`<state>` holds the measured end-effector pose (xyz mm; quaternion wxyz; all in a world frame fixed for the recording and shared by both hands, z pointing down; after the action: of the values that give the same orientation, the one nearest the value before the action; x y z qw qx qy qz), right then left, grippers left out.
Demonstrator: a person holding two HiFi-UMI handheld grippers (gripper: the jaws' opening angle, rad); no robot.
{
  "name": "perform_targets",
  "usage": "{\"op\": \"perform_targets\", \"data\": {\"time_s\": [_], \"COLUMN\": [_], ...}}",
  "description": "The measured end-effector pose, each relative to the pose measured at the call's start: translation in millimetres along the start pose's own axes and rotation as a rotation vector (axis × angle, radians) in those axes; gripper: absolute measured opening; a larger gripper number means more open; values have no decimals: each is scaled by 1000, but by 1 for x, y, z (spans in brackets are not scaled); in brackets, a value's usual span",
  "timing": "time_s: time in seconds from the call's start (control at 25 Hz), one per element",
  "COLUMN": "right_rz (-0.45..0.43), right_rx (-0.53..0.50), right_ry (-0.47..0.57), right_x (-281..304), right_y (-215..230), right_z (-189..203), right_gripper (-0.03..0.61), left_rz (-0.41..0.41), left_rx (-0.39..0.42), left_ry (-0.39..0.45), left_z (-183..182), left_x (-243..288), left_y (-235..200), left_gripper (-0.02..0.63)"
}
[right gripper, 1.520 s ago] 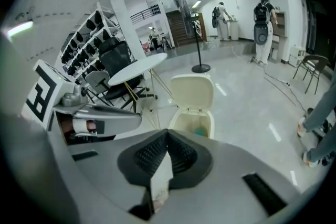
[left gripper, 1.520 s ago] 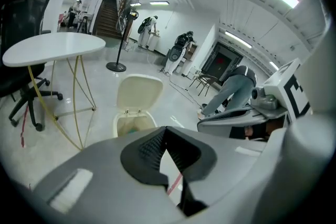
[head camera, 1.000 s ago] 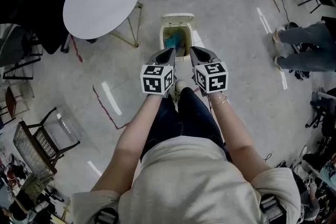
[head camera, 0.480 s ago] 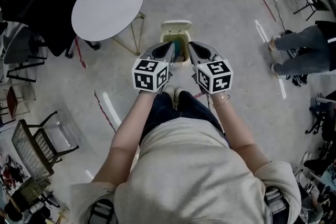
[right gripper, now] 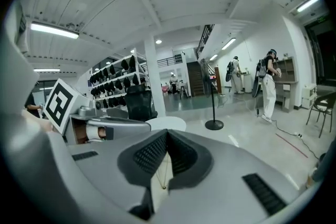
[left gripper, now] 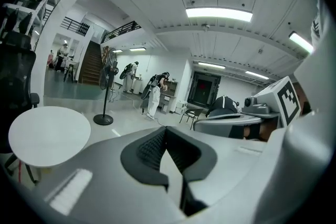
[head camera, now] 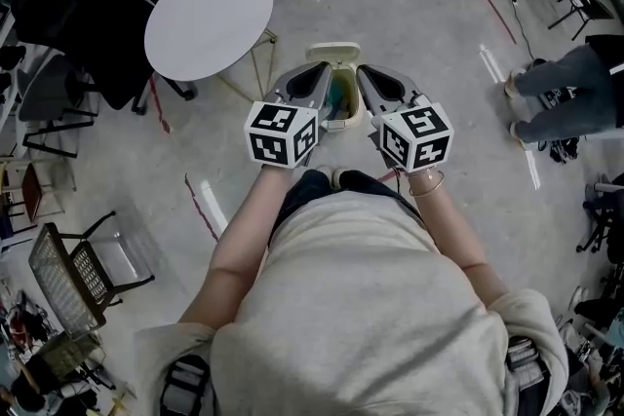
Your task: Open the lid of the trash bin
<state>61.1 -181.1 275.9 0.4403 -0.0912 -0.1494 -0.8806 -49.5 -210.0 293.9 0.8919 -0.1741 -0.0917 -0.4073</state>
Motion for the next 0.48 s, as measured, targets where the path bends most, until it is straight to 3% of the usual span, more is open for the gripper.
{"op": "perform_targets", "data": {"time_s": [0.2,0.48], "right_rz": [7,-2], "right_rx": [-20,-9], "right_ry": [6,0], "right_x": [-7,-5], "right_y": [-4,0], "right_z": [-8,6], "right_gripper": [8,8], "left_rz": [-21,-14], "left_rx": [-43,-38], "left_ry": [2,-14], "left_z": [1,12], "left_x": [-3,-1], "left_y": [-2,12], "left_gripper": [9,9]}}
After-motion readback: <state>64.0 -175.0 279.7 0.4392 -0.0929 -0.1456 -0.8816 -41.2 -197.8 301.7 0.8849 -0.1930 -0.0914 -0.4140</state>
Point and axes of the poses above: the fingertips, and each gripper's own axes: x forward along the fingers, y to its right, z out of its underside, the point moved 5 cm from there along -x, backward along the fingers, and after that the axes turned 7 degrees about -z, right-handed, at the moved point
